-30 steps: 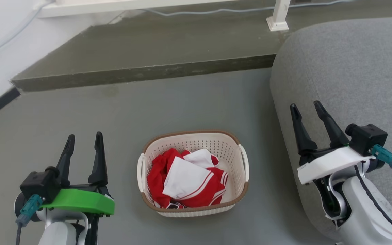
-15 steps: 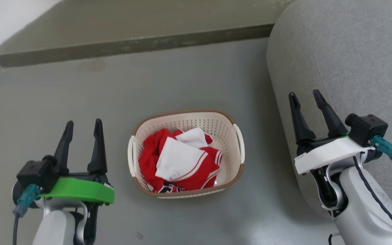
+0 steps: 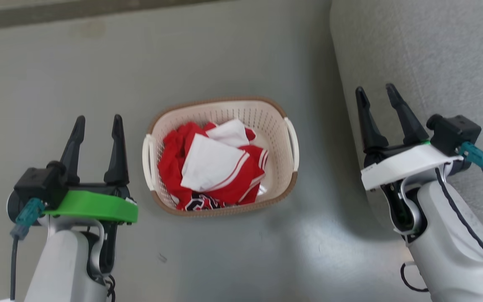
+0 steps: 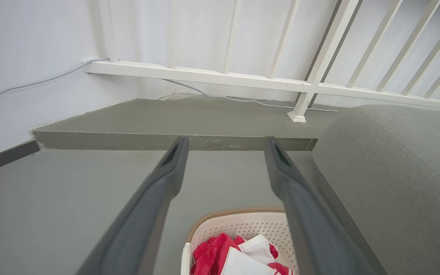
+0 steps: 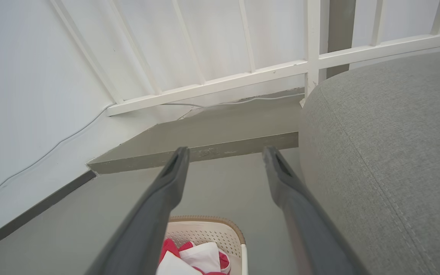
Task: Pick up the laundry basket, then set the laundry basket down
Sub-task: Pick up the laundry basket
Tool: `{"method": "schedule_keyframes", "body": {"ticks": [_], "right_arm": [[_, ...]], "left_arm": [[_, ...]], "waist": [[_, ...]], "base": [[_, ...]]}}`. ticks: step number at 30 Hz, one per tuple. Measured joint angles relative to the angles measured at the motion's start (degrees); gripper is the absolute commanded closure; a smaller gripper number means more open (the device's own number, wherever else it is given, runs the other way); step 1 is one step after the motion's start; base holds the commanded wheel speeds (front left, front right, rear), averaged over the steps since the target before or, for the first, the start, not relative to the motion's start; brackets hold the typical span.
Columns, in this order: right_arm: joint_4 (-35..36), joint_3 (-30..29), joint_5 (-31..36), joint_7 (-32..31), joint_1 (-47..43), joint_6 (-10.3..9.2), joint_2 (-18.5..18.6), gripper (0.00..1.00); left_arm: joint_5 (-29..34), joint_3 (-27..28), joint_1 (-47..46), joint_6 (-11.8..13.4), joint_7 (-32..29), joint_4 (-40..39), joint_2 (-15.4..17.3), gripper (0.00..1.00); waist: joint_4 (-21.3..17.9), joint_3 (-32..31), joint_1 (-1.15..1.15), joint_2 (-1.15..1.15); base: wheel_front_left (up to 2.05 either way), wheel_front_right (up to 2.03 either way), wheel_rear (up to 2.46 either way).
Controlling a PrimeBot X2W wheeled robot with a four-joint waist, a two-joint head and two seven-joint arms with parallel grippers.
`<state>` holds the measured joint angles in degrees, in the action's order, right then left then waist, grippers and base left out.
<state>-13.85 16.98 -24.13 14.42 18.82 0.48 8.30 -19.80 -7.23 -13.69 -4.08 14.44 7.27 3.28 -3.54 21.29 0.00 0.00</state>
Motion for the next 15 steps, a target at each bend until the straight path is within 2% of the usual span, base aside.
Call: {"method": "schedule_keyframes", "body": {"ticks": [15], "right_arm": [[-5.8,0.9,0.1,-0.1,7.4,1.01,-0.9,0.00]], "left_arm": [[0.0,0.0,-7.3,-0.5,0.0,5.4,1.2,0.00]], "waist": [[-0.4,10.8,0.00,0.00]], "base": [[0.00,0.00,0.00]]}}
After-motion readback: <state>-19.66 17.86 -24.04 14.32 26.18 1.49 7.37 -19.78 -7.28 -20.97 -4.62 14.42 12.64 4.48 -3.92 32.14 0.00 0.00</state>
